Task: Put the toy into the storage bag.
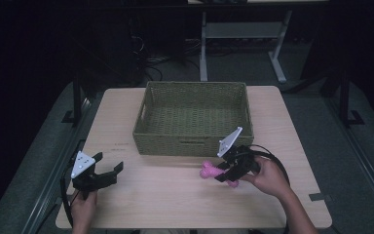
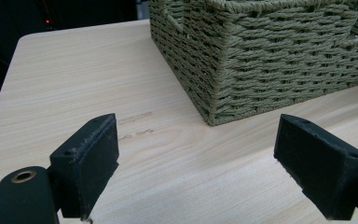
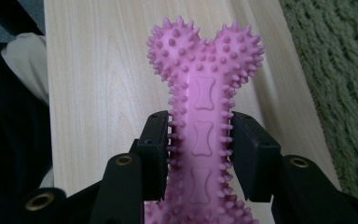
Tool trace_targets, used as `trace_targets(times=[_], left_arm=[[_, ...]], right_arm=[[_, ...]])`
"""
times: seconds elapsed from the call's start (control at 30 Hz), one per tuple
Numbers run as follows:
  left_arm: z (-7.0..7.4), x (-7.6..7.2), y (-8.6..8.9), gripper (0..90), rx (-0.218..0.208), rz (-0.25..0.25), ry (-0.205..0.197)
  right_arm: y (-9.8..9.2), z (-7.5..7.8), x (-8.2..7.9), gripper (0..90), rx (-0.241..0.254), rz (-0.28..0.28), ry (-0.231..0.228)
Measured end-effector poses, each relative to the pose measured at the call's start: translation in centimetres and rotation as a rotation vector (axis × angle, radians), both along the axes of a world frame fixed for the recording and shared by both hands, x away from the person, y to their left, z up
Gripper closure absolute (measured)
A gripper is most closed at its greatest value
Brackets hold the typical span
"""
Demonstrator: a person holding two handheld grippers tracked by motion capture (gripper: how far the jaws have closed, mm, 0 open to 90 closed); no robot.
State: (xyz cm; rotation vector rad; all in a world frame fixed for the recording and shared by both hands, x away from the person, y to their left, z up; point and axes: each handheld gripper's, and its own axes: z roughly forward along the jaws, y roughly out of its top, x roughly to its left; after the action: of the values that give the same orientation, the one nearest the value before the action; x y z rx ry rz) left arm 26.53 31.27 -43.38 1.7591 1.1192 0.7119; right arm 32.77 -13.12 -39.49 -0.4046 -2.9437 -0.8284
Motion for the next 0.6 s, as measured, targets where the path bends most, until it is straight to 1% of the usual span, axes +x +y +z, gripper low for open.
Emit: trace_targets(times=[0.1, 0.2, 0.27, 0.37, 0.6], left_arm=[[0.0, 0.0, -0.2, 13.3, 0.005, -0.002, 0.001], [0.0, 0.1, -0.2, 13.3, 0.008, -0.004, 0.002], [0.0, 0.1, -0.1, 13.3, 0.001, -0.002, -0.001], [0.0, 0.2, -0.1, 13.3, 0.000, 0.000, 0.001], [0.0, 0.1, -0.1, 13.3, 0.004, -0.005, -0.002]], right_arm=[[-0.1, 0.5, 0.3, 58.2, 0.001, 0.007, 0.000], [-0.2, 1.1, 0.7, 58.1, 0.017, 0.018, 0.007], [-0.3, 1.5, 0.9, 58.1, 0.026, 0.017, 0.001], [-0.5, 2.1, 1.3, 58.1, 0.043, 0.016, 0.009], [-0.8, 3.0, 1.9, 58.1, 0.056, 0.012, 0.013]])
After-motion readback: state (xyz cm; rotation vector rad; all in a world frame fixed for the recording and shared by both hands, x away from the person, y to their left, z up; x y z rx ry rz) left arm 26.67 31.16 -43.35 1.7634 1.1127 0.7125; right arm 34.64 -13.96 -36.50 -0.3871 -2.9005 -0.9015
